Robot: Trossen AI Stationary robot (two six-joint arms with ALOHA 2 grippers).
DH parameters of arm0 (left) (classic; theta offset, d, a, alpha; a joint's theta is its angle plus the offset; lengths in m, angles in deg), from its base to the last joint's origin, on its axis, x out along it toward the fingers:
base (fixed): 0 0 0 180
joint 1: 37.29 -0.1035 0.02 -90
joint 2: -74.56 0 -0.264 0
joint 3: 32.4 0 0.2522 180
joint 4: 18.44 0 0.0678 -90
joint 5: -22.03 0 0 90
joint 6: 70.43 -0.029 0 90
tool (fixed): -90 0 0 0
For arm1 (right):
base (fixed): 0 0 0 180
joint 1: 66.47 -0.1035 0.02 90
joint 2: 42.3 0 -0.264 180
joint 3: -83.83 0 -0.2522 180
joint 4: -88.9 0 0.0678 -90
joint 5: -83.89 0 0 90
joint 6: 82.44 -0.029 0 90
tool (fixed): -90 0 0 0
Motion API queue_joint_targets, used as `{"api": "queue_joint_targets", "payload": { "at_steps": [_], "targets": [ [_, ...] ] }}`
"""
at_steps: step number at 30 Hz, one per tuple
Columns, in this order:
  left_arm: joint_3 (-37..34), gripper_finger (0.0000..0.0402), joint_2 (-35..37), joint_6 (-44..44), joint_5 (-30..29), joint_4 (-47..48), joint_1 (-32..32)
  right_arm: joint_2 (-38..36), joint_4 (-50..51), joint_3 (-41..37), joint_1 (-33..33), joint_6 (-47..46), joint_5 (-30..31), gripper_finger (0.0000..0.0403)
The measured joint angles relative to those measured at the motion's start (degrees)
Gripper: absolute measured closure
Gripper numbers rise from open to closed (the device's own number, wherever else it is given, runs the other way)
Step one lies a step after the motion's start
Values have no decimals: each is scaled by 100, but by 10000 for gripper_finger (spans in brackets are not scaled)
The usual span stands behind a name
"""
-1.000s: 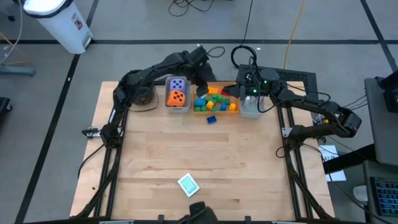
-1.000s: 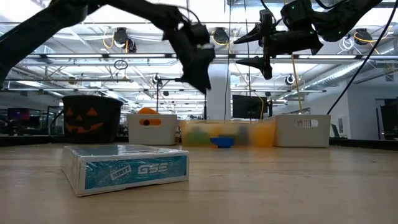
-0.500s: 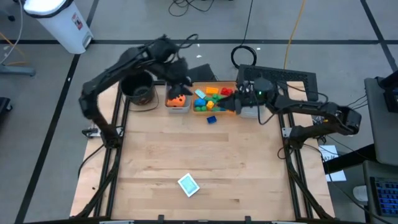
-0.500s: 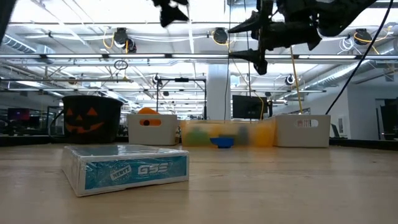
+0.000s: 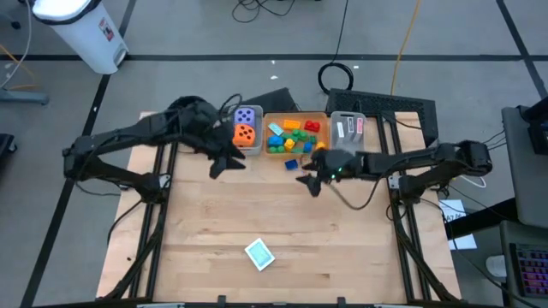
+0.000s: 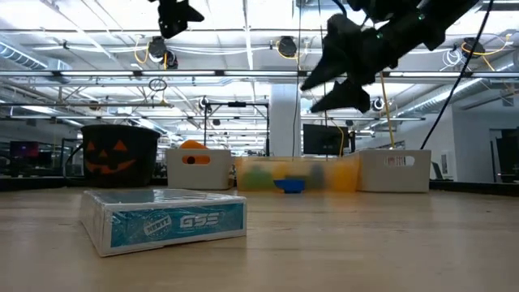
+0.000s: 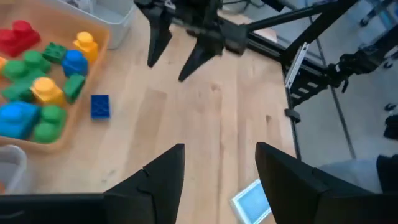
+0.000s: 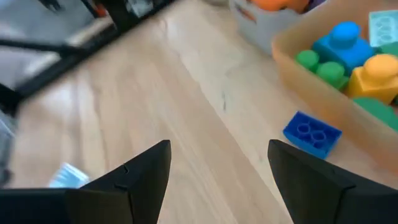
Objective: Pick & Place Toys
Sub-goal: Put the dark blue game piece into the orange bin
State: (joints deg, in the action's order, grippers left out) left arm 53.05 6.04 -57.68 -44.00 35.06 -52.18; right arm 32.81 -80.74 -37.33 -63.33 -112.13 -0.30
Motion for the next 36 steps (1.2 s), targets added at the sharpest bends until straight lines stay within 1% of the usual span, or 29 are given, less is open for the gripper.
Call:
{"api": "queue_joint_targets", "payload": {
  "at_steps": [4,6,12,18,23,28,35,36],
  "targets": [
    [-531,208,186,463,-53,-628,391,578,-64,2,-282,225,670,145],
    [-635,211,195,592,-76,-742,565,877,-212,-2,-307,327,799,145],
    [-652,215,191,687,-569,-750,1020,1598,-957,4,-65,341,814,145],
    [-652,215,190,729,-1062,-936,1292,2128,-1027,445,333,428,770,145],
    [-652,215,189,728,-1120,-1000,1352,2482,-1064,878,546,504,729,145],
    [-652,215,189,753,-1207,-987,1352,2696,-959,962,700,270,330,145],
    [-652,215,189,790,-1212,-947,1393,2727,-613,962,729,130,286,145],
    [-652,215,189,788,-1215,-955,1392,2727,-568,962,729,103,203,145]
  ]
}}
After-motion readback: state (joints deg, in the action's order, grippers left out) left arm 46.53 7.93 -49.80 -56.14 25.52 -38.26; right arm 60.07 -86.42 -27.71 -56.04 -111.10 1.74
